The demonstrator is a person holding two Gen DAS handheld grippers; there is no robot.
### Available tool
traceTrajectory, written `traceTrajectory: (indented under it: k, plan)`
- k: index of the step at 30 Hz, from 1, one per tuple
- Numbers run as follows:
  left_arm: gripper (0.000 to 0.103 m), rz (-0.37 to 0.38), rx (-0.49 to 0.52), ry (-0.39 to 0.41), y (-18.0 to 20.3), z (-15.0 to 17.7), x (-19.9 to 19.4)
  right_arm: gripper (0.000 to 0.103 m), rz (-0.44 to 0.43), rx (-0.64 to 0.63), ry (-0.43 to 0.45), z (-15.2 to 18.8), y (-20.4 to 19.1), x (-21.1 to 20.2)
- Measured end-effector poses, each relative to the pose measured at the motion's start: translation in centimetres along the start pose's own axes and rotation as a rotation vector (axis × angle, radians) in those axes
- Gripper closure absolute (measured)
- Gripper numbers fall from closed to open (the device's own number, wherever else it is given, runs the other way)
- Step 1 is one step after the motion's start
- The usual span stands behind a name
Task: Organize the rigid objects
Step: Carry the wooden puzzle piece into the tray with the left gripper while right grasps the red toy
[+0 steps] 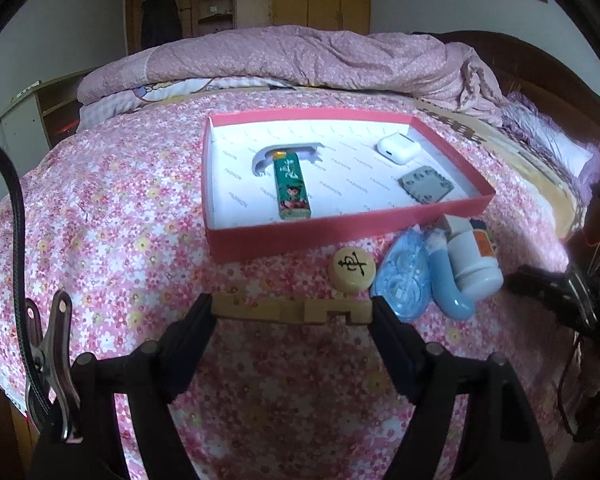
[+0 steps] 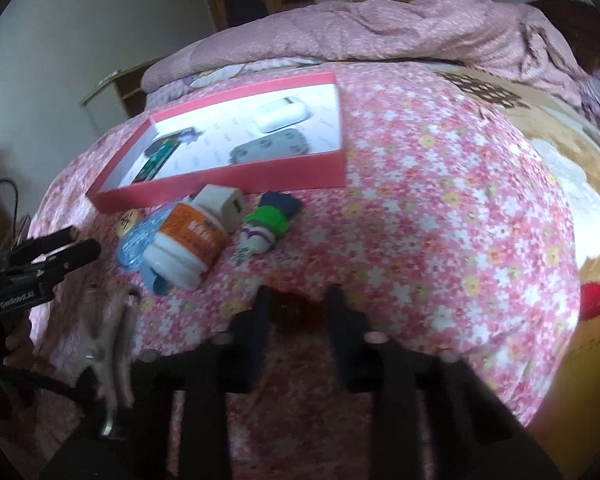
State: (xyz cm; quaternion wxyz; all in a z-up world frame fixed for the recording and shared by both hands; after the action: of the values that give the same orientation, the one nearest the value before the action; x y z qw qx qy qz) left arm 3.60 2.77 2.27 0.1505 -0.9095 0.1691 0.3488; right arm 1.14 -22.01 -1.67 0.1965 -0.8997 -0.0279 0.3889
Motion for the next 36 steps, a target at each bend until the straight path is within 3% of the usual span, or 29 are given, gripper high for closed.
traceTrajectory:
  k: [11, 16, 26, 32, 36]
  plan:
    - [0.022, -0.035, -0.002, 0.056, -0.8, -3.8, 0.1, 0.08, -0.022, 0.029, 0.008, 0.2, 0.1, -0.1]
    - [0.022, -0.04, -0.019, 0.034, -1.2, -5.4, 2.0, 0.08, -0.021, 0.025, 0.008, 0.3, 0.2, -0.1]
    - [0.022, -0.052, -0.037, 0.02, -2.0, -6.0, 4.8, 0.08, -0.021, 0.026, 0.008, 0.2, 0.2, 0.0]
    - [0.022, -0.106, 0.002, 0.021, -1.2, -6.0, 5.4, 0.08, -0.027, 0.032, 0.007, 0.2, 0.2, 0.0]
    - [0.022, -0.073, -0.001, 0.023, -1.0, -6.1, 5.5, 0.08, -0.039, 0.048, 0.007, -0.1, 0.4, -0.1]
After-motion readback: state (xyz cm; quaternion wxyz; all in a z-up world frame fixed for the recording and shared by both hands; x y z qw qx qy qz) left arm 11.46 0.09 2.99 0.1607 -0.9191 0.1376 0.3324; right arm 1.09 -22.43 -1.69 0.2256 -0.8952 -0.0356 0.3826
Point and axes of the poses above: each gripper's, at about its wrist camera, not at the fingertips, and x roughly the way its jaws point, y to its right, z to its underside, the point moved 2 cm from there along x, roughly the way its jaws point, and after that the axes turned 13 degrees about x, right-handed, at the moved point
